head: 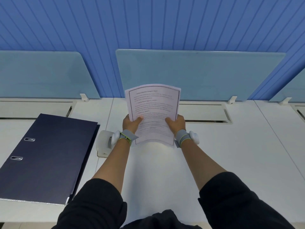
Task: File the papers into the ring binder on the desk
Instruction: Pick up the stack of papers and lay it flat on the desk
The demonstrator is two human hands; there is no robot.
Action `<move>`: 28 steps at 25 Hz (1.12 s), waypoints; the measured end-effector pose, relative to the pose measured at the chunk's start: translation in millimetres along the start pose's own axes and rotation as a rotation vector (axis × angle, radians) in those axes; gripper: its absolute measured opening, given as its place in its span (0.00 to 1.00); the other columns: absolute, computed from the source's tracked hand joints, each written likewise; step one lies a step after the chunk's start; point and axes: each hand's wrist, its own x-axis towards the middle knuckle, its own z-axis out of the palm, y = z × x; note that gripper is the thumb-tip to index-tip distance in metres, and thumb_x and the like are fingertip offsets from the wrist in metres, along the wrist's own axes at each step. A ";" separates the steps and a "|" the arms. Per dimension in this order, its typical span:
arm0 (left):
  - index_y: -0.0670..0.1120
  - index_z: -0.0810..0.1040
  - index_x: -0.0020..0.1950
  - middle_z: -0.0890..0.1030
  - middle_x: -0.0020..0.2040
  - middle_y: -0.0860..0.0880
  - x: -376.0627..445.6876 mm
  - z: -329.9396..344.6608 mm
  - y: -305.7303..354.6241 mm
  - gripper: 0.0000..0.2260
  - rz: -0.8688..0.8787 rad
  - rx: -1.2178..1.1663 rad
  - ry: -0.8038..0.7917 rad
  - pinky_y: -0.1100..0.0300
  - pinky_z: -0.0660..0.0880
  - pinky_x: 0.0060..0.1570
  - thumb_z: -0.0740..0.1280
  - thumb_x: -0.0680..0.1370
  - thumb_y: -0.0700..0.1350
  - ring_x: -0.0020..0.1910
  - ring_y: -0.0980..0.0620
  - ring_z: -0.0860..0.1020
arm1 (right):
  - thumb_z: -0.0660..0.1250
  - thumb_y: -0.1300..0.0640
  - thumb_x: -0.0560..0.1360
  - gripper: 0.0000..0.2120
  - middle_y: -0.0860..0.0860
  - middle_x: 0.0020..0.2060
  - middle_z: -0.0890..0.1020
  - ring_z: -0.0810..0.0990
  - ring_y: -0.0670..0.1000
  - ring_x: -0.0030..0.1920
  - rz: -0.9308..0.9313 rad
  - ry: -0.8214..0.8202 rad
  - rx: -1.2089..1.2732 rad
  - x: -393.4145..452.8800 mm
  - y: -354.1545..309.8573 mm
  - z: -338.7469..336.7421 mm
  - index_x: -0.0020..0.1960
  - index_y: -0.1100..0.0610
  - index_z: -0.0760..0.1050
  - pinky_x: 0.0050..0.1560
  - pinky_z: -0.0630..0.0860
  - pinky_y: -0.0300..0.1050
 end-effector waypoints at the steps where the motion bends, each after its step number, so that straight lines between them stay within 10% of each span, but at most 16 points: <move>1: 0.37 0.73 0.65 0.78 0.62 0.40 1.0 -4.2 2.2 0.21 0.003 0.022 -0.005 0.62 0.73 0.48 0.70 0.74 0.39 0.55 0.48 0.77 | 0.65 0.64 0.73 0.14 0.62 0.54 0.82 0.81 0.56 0.51 0.002 -0.007 -0.020 2.0 -1.1 3.3 0.57 0.67 0.78 0.48 0.73 0.39; 6: 0.44 0.75 0.59 0.79 0.60 0.40 25.4 -50.2 -7.7 0.11 -0.080 0.236 0.195 0.59 0.71 0.49 0.64 0.76 0.40 0.45 0.48 0.76 | 0.68 0.63 0.68 0.18 0.57 0.49 0.82 0.80 0.54 0.49 0.244 -0.136 -0.176 10.7 27.1 26.1 0.57 0.64 0.79 0.54 0.77 0.46; 9: 0.41 0.76 0.60 0.77 0.63 0.39 30.6 -83.7 -16.1 0.12 -0.016 0.208 0.348 0.55 0.71 0.60 0.59 0.79 0.38 0.61 0.41 0.76 | 0.69 0.65 0.68 0.17 0.56 0.48 0.79 0.77 0.53 0.48 0.374 -0.210 -0.201 -3.1 45.3 44.8 0.57 0.65 0.77 0.57 0.77 0.48; 18: 0.42 0.57 0.77 0.56 0.79 0.45 38.8 -105.7 -37.2 0.28 -0.270 0.571 0.055 0.50 0.49 0.77 0.50 0.81 0.55 0.78 0.44 0.51 | 0.68 0.61 0.71 0.34 0.59 0.69 0.71 0.74 0.59 0.65 0.490 -0.275 -0.291 -16.3 62.2 79.6 0.74 0.65 0.60 0.61 0.73 0.47; 28: 0.50 0.46 0.79 0.44 0.80 0.50 68.4 -110.4 -66.9 0.44 -0.431 0.611 -0.014 0.48 0.39 0.77 0.59 0.68 0.66 0.79 0.44 0.39 | 0.67 0.62 0.69 0.22 0.58 0.48 0.77 0.74 0.55 0.46 0.606 -0.240 -0.324 2.1 88.0 103.3 0.63 0.65 0.73 0.46 0.71 0.40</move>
